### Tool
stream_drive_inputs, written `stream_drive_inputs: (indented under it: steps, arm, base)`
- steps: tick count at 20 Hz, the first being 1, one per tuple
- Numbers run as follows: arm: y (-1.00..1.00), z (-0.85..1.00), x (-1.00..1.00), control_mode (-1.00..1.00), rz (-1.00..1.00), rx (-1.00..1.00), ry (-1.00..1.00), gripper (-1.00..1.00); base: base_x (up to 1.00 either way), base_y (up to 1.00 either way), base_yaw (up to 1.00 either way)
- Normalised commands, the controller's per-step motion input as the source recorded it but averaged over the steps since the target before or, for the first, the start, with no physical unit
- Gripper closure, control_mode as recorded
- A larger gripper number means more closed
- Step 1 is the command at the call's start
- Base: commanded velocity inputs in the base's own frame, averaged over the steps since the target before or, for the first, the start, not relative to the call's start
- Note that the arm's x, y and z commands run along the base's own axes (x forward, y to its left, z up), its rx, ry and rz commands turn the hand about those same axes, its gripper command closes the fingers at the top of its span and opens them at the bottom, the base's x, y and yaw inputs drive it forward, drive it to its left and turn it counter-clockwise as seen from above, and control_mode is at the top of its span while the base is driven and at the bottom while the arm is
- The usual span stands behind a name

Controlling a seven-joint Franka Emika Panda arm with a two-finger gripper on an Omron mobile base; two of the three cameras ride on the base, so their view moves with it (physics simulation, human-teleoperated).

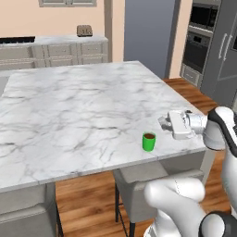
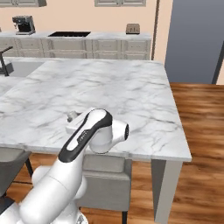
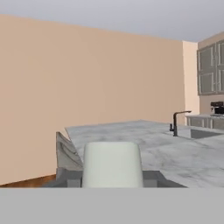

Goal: Pick up the marshmallow and place it in the cup of hot chocolate on the dining counter.

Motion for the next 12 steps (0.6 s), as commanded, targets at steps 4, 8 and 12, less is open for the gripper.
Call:
stream_drive_inputs:
  steps: [4,8,12]
  arm:
    - [-0.38,-0.12,0.29,-1.0,0.24,0.0,-0.07,1.0]
    - [-0.03,-0.32,0.49,-1.0,0.22,-0.03,-0.02,1.0]
    - [0.0,-0.48,0.39,-1.0,0.11,0.0,0.01,1.0]
  base:
    - [0.0,0.0,0.0]
    - [0.0,0.0,0.0]
    - [0.0,0.0,0.0]
